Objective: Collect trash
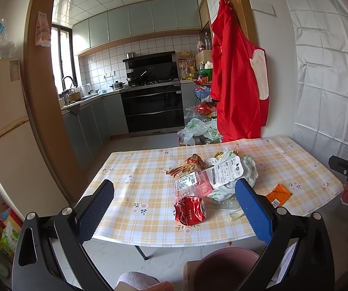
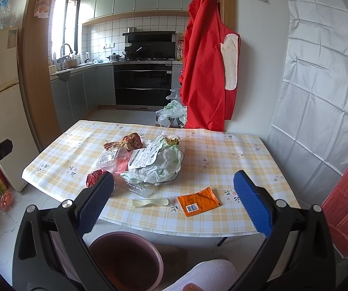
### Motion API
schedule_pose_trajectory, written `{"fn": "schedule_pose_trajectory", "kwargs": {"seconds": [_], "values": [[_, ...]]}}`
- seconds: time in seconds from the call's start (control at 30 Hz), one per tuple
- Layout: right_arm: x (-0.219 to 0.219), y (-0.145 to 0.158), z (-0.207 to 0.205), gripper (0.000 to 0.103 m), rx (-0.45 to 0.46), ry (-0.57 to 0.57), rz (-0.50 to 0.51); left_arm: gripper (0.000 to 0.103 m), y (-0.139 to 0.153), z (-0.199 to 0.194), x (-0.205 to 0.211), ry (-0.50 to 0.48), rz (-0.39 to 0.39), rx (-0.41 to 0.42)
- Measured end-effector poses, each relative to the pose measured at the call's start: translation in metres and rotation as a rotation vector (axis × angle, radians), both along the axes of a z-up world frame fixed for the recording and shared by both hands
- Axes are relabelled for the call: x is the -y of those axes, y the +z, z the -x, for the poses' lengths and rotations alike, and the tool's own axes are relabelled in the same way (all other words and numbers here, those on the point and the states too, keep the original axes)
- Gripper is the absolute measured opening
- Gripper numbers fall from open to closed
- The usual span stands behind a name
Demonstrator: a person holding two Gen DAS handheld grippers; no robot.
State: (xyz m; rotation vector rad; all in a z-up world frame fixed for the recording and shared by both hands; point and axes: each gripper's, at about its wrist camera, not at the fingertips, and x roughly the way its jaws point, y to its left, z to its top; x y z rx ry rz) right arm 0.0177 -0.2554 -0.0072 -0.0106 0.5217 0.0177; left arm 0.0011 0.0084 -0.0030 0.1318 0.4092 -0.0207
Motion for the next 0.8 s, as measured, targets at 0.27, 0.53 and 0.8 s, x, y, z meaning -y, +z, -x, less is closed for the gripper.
{"fn": "schedule_pose_trajectory", "kwargs": {"seconds": [0.27, 0.53, 0.8], "values": [[-0.0001, 0.0003, 0.0007, 0.097, -0.004, -0.007, 0.001, 0.098, -0.0005, 0.0005, -0.0005, 0.002, 0.001, 0.000], [-0.0011, -0.0007, 0.0003, 0.097, -0.006, -0.006, 0.003, 0.098, -0.0002, 0.0003, -0.0006, 0.000, 0.001, -0.002], [-0.0011, -0.0013, -0.0001, 0.097, -0.008, -0.006, 0.003, 0.098, -0.0025, 0.0004, -0.0024, 0.000, -0.001, -0.004]]}}
